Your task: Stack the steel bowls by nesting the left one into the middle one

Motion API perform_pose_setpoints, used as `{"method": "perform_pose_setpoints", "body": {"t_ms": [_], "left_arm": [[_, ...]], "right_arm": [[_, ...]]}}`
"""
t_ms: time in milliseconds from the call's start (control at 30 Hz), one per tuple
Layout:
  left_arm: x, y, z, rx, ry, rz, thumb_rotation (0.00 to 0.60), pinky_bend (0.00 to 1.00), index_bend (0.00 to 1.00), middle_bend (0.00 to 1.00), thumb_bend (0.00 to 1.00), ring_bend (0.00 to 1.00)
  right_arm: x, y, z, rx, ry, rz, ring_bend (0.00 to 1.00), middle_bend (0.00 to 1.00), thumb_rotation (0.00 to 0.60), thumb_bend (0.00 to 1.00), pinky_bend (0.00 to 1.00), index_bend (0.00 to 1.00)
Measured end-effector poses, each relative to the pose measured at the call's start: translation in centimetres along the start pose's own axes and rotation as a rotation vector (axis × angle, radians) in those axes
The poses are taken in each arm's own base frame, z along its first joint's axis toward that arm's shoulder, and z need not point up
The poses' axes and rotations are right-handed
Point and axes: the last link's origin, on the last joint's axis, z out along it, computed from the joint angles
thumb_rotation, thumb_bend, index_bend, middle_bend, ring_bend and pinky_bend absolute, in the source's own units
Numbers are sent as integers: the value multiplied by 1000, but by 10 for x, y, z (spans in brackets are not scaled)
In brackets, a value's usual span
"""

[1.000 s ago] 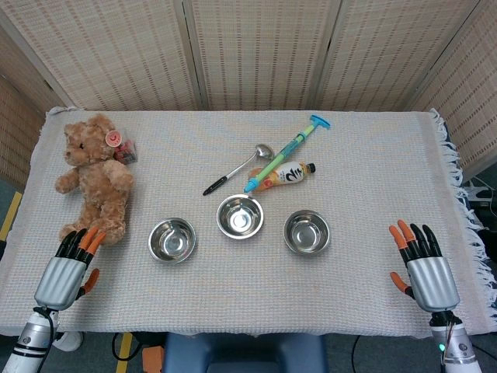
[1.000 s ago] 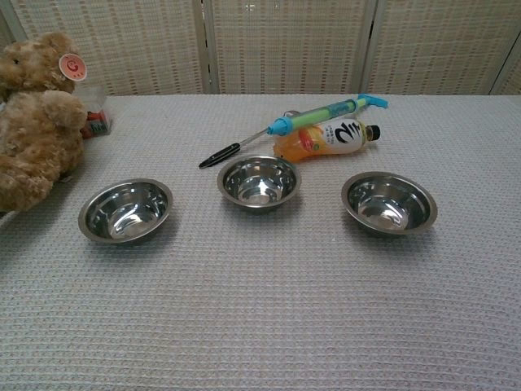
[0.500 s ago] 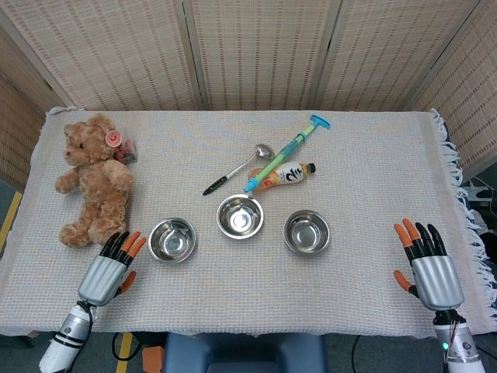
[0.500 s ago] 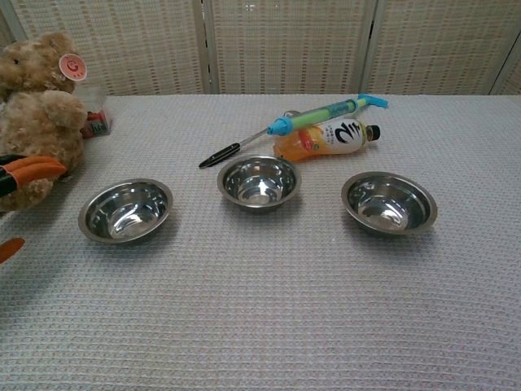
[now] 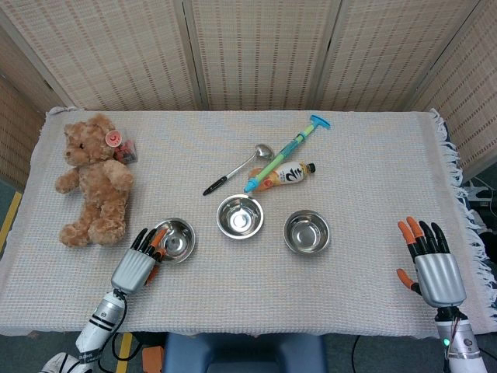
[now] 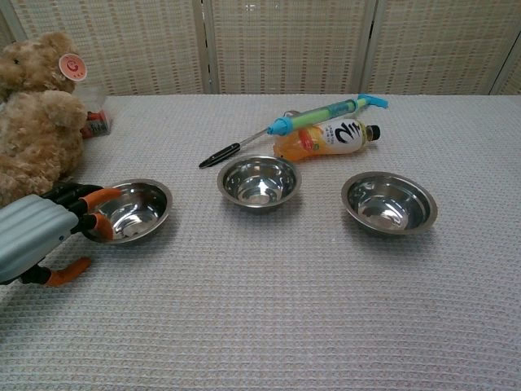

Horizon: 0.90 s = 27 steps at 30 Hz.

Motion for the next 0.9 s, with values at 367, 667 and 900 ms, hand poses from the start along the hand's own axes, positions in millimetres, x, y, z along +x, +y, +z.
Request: {"method": "perform_pose_setpoints", "body": {"t_ms": [367,667,900], "left_arm": [[25,19,27,-61,272,-45,600,92,825,213,519,23],[53,56,84,-184,321,-51,600,92,812,217,509,30],[59,87,124,-247,262,-36,600,91,772,213,503,31]], "right_arm": [[3,1,-1,-3,-1,10,0,0,600,123,0,0],[8,6,-1,-25,11,28,0,0,600,123,0,0],[12,16,3,-67,17,41,0,0,600,123,0,0]]}}
